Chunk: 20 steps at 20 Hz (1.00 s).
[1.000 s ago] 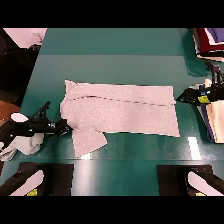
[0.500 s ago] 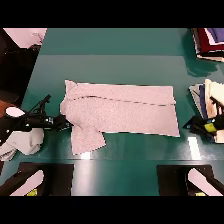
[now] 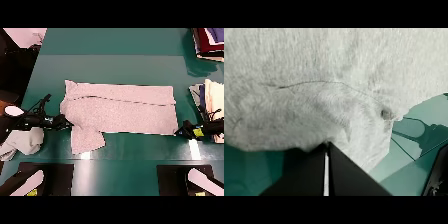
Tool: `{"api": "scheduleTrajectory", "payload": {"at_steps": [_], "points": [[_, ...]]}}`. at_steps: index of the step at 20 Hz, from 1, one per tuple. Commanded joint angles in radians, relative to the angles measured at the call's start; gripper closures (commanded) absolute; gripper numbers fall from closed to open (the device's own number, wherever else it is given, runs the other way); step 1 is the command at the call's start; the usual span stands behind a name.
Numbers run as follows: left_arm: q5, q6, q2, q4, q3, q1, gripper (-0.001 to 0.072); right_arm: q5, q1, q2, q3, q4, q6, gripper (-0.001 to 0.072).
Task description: Fold the shirts.
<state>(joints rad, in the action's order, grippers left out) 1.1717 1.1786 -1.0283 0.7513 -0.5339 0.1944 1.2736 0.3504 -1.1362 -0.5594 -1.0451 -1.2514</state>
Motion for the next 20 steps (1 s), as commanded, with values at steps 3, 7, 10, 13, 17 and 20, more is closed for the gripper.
{"api": "scheduleTrajectory", "payload": {"at_steps": [3, 7, 10, 13, 17, 20], "points": [[0.115, 0.019, 0.039, 0.113, -0.025, 0.0, 0.0691, 0.06, -0.01, 0.171, 0.005, -0.137, -0.023, 0.0699], [0.246, 0.084, 0.225, 0.218, -0.025, 0.0, 0.0691, 0.202, 0.064, 0.356, 0.005, -0.215, -0.027, 0.07], [0.353, 0.157, 0.332, 0.192, -0.029, 0.0, 0.069, 0.243, 0.084, 0.479, 0.004, -0.212, -0.034, 0.0701], [0.305, 0.158, 0.331, 0.128, -0.097, 0.0, 0.069, 0.225, 0.084, 0.531, -0.043, -0.204, -0.079, 0.0701], [0.159, 0.126, 0.232, 0.131, -0.24, 0.0, 0.069, 0.192, 0.081, 0.423, -0.18, -0.157, -0.079, 0.0701], [0.078, 0.103, 0.102, 0.13, -0.312, 0.0, 0.0689, 0.129, 0.0, 0.264, -0.28, -0.126, -0.08, 0.07]]}}
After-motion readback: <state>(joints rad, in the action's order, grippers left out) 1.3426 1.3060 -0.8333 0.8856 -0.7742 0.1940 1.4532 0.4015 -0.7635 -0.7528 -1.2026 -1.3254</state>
